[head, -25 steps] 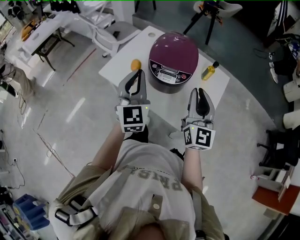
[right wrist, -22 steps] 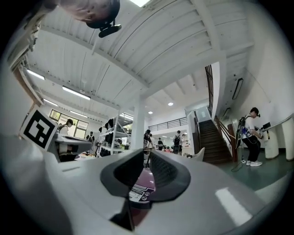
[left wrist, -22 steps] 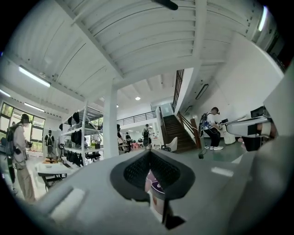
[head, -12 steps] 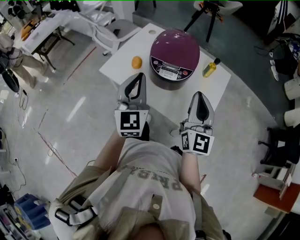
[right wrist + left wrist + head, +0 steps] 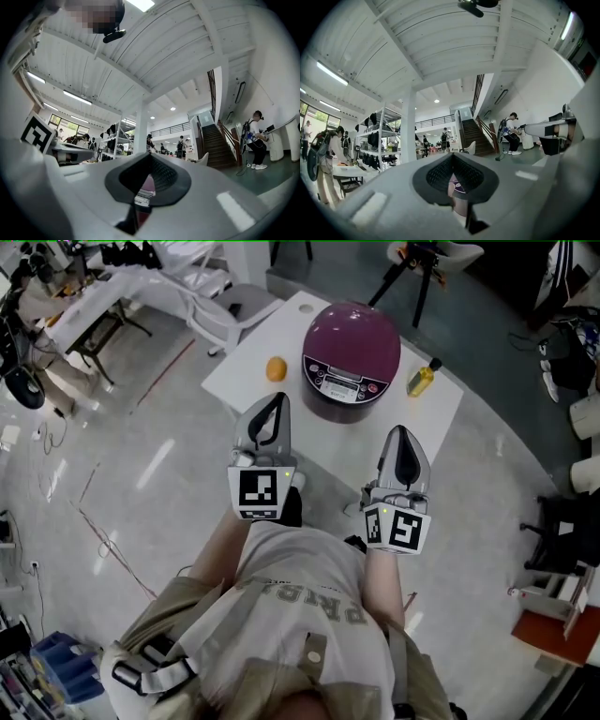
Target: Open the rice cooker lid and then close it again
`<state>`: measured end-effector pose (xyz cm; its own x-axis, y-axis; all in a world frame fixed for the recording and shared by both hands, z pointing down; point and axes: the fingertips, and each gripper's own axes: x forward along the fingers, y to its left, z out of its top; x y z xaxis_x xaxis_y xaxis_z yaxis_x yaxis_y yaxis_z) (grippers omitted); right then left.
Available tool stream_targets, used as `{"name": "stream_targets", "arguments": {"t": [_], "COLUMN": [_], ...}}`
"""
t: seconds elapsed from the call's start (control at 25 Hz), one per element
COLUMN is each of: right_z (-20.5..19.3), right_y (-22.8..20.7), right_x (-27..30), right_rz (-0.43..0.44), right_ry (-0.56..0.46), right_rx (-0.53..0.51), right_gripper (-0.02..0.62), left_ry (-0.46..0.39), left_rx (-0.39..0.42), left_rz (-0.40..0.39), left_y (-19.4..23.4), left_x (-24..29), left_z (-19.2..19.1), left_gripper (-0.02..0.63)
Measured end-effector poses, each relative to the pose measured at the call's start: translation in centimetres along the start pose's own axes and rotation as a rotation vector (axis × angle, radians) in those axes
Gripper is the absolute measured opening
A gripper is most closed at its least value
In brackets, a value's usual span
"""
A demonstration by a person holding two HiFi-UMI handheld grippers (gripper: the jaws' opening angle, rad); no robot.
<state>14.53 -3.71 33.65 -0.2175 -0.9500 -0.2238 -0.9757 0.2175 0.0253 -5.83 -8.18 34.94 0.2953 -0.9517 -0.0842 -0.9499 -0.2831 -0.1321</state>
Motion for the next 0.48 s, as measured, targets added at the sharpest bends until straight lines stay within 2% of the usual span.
{"name": "stream_targets", "arguments": {"t": [0.12,0.28,0.48], "right_z": [-0.3,-0.8,-0.3], "right_y": [-0.1,0.0,0.2], "right_x": [-0.2,-0.6,-1.2], "right_rz": [-0.015,-0.014,-0.010], "right_ry": [0.012,0.042,0.033], "right_rx": [0.005,-0.017,-0.033], "right_gripper": [0.001,0.000,0.000], "left_ry": [0.004,0.008,0.006], "left_rx": [-0.021,-0.009,-0.004], "left_rz": [-0.005,-0.014,-0.019], "left_y": [-0.1,-0.6,-1.2], "left_x": [-0.3,-0.7,-1.3], "left_z": [0.0,0.0,0.2], "left_gripper": [0.009,0.009,0.009]}}
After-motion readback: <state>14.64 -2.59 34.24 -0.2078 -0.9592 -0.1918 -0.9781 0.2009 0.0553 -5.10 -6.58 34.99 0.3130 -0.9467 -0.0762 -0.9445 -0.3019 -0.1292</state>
